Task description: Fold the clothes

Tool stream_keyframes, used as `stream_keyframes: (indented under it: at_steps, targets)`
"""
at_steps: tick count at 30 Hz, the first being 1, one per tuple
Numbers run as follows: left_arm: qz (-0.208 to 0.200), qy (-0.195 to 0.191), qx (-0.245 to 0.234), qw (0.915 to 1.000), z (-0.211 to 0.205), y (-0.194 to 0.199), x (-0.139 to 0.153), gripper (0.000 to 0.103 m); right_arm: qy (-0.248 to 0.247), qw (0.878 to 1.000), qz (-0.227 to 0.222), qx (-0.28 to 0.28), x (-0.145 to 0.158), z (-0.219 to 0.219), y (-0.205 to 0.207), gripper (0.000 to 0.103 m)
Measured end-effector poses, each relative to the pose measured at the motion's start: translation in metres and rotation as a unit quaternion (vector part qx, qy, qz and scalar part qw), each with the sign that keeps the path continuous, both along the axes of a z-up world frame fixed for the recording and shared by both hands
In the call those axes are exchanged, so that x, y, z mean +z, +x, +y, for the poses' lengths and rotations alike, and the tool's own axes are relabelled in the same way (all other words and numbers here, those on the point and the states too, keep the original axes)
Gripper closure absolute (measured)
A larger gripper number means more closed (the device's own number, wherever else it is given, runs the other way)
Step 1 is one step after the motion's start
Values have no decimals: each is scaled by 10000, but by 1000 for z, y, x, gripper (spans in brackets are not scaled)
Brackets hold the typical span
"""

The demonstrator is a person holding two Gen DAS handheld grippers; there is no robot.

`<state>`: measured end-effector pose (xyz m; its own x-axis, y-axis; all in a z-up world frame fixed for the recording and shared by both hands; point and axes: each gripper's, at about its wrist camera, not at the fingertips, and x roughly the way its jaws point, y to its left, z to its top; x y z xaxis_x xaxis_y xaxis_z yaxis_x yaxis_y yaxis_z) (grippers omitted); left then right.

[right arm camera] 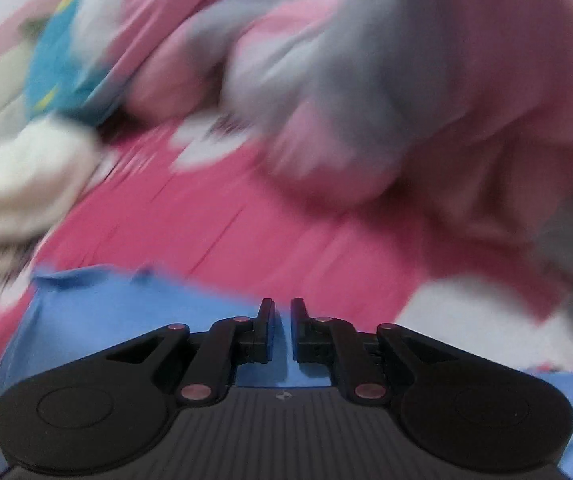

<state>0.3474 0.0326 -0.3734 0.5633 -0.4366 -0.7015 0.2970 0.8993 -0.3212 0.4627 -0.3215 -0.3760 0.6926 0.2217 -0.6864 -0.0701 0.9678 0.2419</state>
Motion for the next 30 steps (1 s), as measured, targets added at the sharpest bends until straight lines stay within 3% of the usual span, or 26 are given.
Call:
stream_keyframes:
  at_steps: [2, 5, 8, 10, 12, 14, 16, 17, 20, 24, 25, 27, 30]
  targets:
    - [-6, 134, 2, 9999, 0, -8, -6, 79, 252, 9996, -144, -72, 10, -1, -7, 94]
    - [-60, 151, 93, 9998, 4, -12, -8, 79, 231, 9966, 16, 791, 16, 27, -25, 94]
    - [-147, 234, 140, 9995, 6, -12, -8, 78, 173, 9798, 495, 1930, 4, 69, -33, 94]
    - [-179, 318, 132, 9992, 6, -10, -10, 78, -99, 9738, 728, 2152, -9, 91, -28, 95]
    - [-199, 373, 85, 9991, 7, -11, -13, 77, -174, 9792, 611, 1925, -18, 94, -11, 96]
    - [-239, 420, 27, 9988, 8, -13, -15, 77, 146, 9935, 372, 1067, -17, 78, 15, 95]
    - [-278, 467, -31, 9985, 9, -14, -17, 77, 537, 9982, 115, 260, -10, 61, 26, 94]
    - [-290, 468, -48, 9985, 10, -15, -17, 77, 607, 9981, 44, 113, -6, 59, 25, 94]
    - [-319, 458, -66, 9984, 11, -16, -17, 77, 574, 9951, 112, 794, 6, 79, 12, 94]
    - [-367, 515, -111, 9979, 11, -18, -17, 77, 290, 9784, 420, 2005, -3, 126, 9, 94]
    - [-378, 551, -135, 9977, 11, -18, -17, 77, 155, 9788, 457, 1991, -10, 135, 19, 94]
    - [-421, 669, -187, 9967, 9, -20, -16, 77, 223, 9898, 479, 1324, -23, 132, 41, 95]
    - [-442, 762, -185, 9959, 8, -21, -14, 77, 945, 9947, 320, 237, -14, 108, 46, 94]
